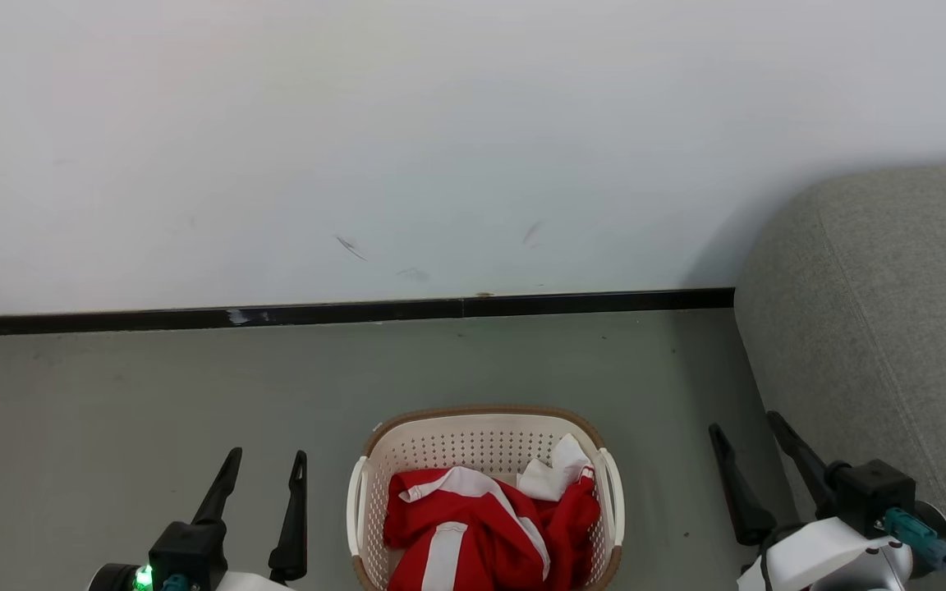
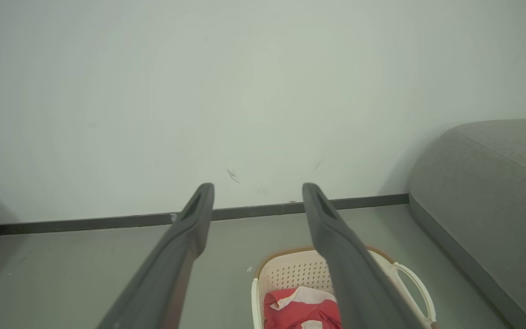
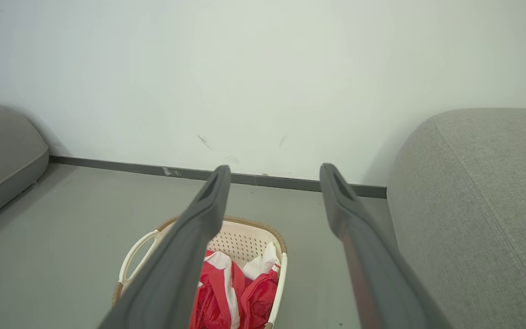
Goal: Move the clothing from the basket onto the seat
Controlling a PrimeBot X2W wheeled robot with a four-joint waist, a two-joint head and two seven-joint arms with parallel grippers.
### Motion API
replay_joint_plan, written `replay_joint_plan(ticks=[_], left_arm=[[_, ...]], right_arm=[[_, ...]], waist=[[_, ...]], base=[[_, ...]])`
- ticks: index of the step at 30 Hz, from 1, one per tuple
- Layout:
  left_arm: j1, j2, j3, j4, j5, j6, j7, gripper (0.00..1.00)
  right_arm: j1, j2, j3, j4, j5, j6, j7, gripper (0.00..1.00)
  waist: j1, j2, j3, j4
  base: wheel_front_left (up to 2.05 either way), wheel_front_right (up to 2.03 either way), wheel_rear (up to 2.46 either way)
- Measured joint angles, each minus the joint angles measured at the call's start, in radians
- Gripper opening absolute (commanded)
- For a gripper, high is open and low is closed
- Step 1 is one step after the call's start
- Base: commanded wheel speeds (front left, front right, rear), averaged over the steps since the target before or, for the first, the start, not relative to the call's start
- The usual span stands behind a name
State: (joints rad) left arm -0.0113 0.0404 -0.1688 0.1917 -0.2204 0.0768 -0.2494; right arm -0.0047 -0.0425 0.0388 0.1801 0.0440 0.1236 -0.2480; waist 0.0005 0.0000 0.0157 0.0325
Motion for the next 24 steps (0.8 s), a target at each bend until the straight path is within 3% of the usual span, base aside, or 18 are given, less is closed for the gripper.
replay_joint_plan(ticks=[24], left_arm=[[0.0,0.0,0.014,0.01,-0.001,0.01,0.0,1.0]], right_arm=[[0.0,0.0,-0.001,-0.008,0.027,0.0,0.0,1.0]], waist=[[-0.0001,0.0,0.015,0.002]], base=[[0.0,0.0,0.0]])
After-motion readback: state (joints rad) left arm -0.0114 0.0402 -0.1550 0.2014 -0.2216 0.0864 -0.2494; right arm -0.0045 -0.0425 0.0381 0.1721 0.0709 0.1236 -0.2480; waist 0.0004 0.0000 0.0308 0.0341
